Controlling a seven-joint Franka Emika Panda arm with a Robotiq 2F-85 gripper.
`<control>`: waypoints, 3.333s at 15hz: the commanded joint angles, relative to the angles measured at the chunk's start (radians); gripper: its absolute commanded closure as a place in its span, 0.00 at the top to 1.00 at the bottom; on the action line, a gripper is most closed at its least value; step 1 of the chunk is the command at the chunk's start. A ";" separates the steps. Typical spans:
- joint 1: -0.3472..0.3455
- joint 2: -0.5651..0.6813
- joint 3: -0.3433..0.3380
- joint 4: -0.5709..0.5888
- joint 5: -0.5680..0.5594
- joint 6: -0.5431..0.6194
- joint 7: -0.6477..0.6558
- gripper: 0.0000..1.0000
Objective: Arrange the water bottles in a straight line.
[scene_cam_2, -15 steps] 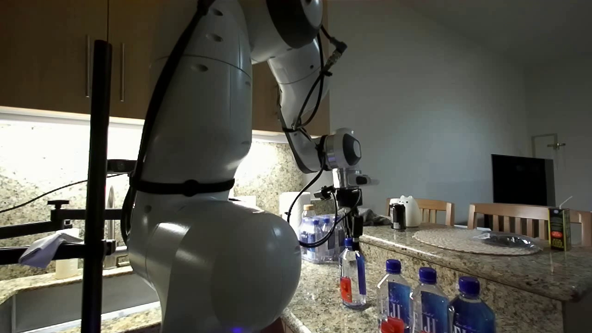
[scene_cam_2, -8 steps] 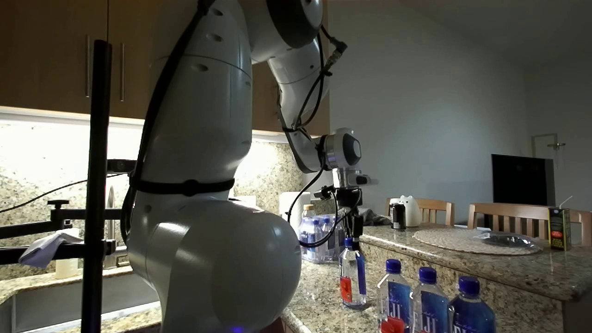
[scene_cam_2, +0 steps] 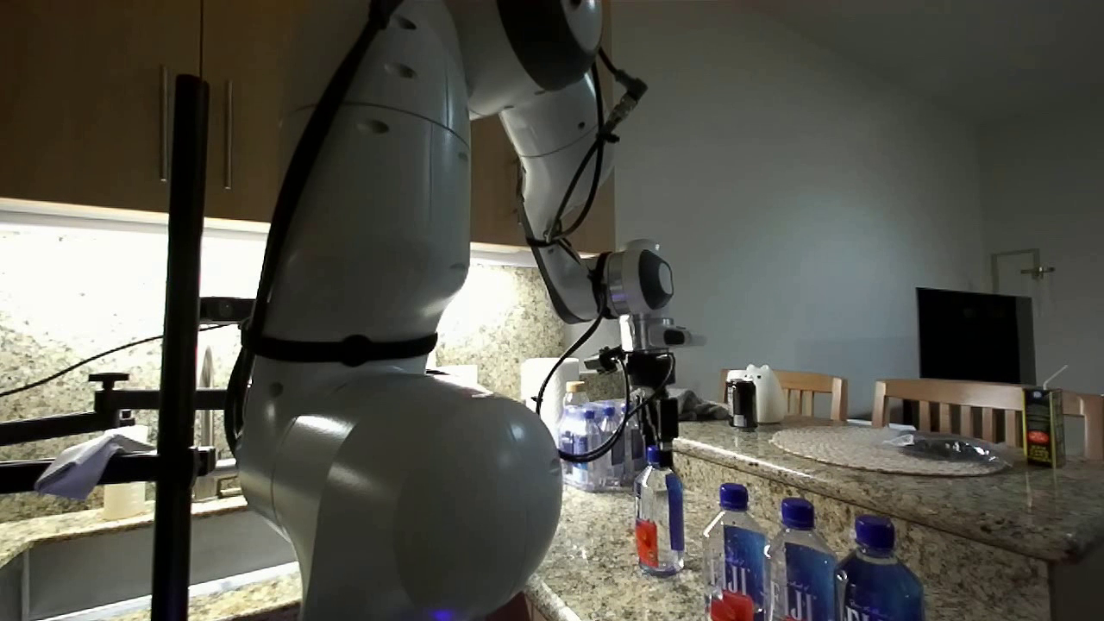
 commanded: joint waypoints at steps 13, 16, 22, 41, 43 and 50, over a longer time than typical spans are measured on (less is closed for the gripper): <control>0.008 -0.055 -0.012 -0.037 0.063 0.039 -0.185 0.14; 0.002 -0.092 -0.020 -0.068 0.088 0.096 -0.315 0.14; -0.004 -0.184 -0.043 -0.139 0.125 0.130 -0.552 0.14; -0.019 -0.389 0.013 -0.309 0.134 0.104 -0.570 0.13; -0.014 -0.388 -0.006 -0.323 0.157 0.093 -0.605 0.14; -0.017 -0.362 -0.067 -0.321 0.206 -0.006 -0.708 0.15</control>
